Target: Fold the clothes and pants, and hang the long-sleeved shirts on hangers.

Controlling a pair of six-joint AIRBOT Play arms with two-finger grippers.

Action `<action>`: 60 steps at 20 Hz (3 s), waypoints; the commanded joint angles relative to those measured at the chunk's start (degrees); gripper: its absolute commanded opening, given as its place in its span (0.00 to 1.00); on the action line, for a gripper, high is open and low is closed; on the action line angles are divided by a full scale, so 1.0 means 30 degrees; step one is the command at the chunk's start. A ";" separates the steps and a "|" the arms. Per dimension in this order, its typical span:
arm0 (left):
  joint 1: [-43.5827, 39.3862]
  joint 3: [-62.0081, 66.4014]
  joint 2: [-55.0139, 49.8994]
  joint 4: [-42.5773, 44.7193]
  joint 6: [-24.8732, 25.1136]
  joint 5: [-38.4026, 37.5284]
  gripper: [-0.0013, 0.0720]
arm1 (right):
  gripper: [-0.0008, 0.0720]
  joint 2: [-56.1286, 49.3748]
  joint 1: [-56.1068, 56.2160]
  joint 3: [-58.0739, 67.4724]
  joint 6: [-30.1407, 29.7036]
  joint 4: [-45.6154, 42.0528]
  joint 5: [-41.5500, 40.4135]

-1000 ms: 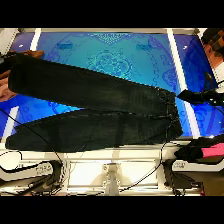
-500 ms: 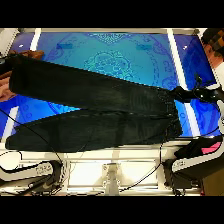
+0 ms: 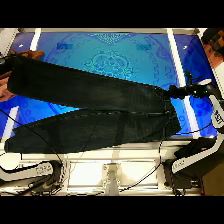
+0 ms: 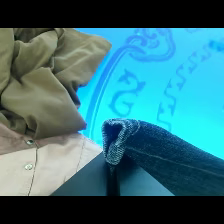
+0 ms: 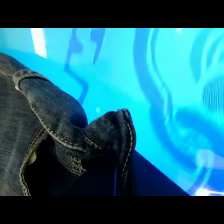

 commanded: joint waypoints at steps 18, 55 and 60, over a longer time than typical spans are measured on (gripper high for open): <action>-0.5384 -0.0029 -0.4204 0.0058 -0.1005 0.2463 0.06 | 0.05 0.1071 -0.2718 0.3716 0.3730 -0.4823 -0.7351; 0.2062 -0.8131 0.1545 0.5646 0.6258 -1.6517 0.81 | 0.78 0.4685 -0.9362 0.4087 0.2790 -0.9748 0.0299; 0.2062 -0.8247 0.1494 0.5595 0.6929 -1.5074 0.78 | 0.78 0.4685 -0.9369 0.4087 0.2790 -0.8743 0.0845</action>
